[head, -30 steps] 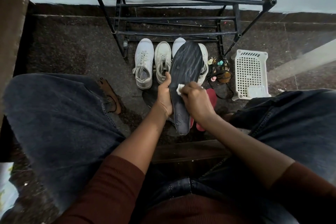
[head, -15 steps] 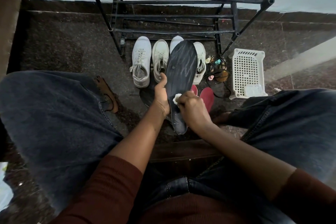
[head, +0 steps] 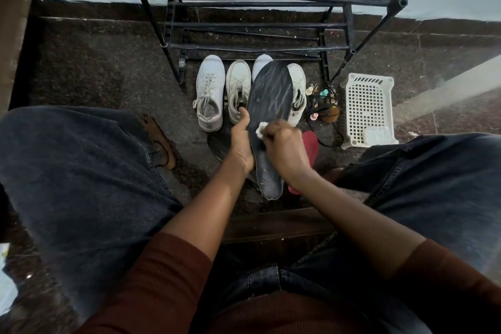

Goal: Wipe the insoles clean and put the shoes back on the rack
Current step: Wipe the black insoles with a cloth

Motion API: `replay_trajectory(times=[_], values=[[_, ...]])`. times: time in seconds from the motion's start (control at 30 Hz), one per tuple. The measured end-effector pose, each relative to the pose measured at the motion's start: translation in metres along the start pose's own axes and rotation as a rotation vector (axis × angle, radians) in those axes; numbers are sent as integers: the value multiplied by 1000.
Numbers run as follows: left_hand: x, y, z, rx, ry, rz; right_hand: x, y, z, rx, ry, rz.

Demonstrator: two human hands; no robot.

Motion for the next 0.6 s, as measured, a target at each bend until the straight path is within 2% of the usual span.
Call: replay_trajectory(times=[0.1, 0.2, 0.43, 0.6], values=[[-3, 2, -1, -4, 1, -19, 16, -3, 4, -4, 65, 81], [0, -2, 1, 3, 28, 17, -3, 3, -3, 28, 67, 58], [4, -5, 7, -23, 32, 78, -46, 12, -24, 9, -109, -36], [1, -3, 3, 40, 60, 103, 9, 6, -9, -33, 62, 83]])
Point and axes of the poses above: each hand's wrist, its own x-axis away from the middle knuckle, its own y-axis out of the back of the hand, z = x × y, the point moved 3 cm from there along -x, towards the middle knuckle, and after that the axes turned 6 degrees about -y, right-handed, at the moved point
